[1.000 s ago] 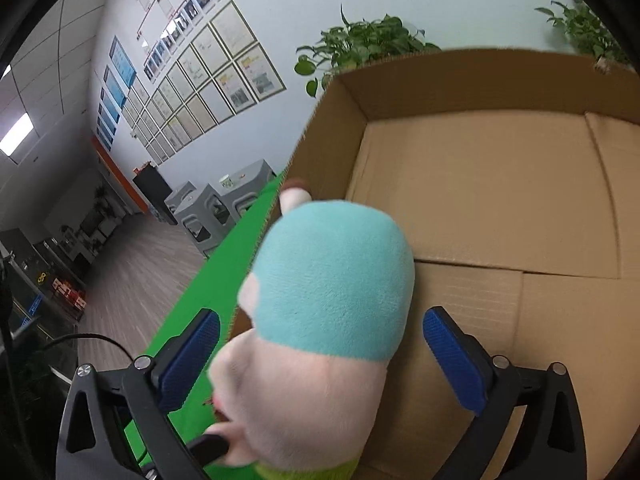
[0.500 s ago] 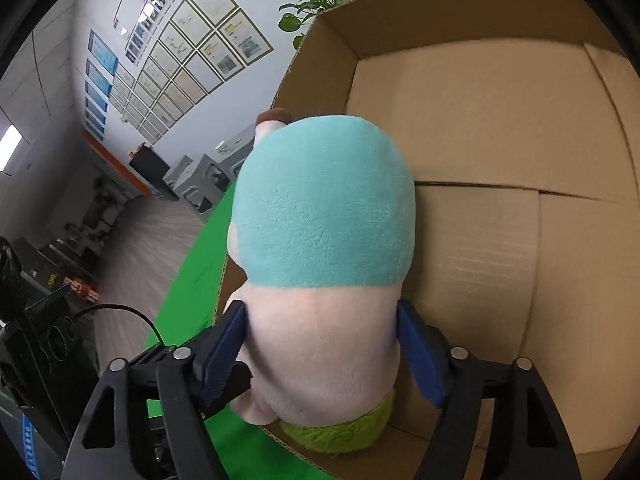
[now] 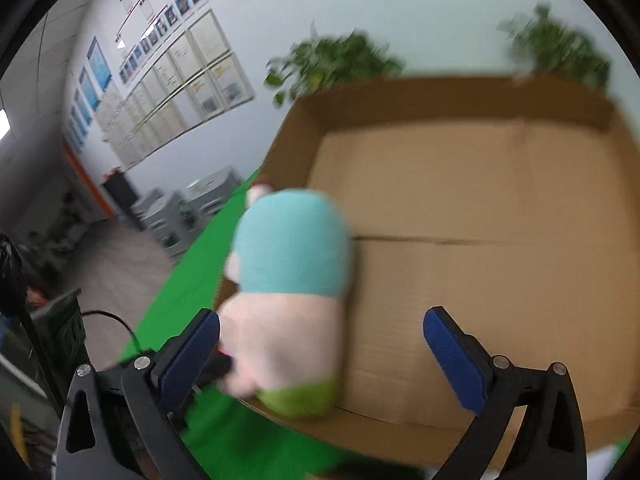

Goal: Organize objects
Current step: 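Open both grippers to release the plush toy and withdraw, then move both grippers to the long brown cardboard box and grasp it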

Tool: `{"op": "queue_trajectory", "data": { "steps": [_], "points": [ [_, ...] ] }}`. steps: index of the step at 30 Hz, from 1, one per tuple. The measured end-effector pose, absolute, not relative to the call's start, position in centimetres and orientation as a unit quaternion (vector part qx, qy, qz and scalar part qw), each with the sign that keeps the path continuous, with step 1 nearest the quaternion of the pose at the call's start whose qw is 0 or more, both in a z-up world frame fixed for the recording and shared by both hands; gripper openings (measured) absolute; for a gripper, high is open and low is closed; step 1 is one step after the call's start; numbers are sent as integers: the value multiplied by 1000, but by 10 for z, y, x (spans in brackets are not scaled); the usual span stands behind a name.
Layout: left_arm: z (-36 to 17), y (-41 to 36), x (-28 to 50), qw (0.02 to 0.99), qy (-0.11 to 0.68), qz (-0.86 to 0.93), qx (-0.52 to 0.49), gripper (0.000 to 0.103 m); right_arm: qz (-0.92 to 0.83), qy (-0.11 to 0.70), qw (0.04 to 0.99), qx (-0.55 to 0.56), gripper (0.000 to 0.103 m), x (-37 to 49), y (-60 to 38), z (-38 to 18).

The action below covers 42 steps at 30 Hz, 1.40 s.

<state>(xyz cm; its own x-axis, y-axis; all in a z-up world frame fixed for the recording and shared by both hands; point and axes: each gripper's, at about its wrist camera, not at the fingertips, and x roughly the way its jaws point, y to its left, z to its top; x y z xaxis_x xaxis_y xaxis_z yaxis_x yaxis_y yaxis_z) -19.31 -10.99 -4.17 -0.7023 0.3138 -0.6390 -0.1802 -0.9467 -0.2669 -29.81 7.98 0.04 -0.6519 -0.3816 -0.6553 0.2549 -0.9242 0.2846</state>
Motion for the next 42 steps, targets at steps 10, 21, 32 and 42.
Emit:
{"op": "queue_trajectory", "data": {
  "steps": [10, 21, 32, 42],
  "points": [
    [25, -72, -106, 31, 21, 979, -202, 86, -956, -25, 62, 286, 103, -138, 209, 19],
    [41, -35, -47, 29, 20, 978, -207, 86, -965, -16, 78, 251, 103, -13, 257, 17],
    [38, -17, -16, 52, 18, 973, -223, 85, -969, -25, 100, 226, 59, 49, 263, 23],
    [24, -9, -16, 126, -6, 956, -264, 86, -953, -23, 154, 260, 103, 77, 266, 5]
  ]
}}
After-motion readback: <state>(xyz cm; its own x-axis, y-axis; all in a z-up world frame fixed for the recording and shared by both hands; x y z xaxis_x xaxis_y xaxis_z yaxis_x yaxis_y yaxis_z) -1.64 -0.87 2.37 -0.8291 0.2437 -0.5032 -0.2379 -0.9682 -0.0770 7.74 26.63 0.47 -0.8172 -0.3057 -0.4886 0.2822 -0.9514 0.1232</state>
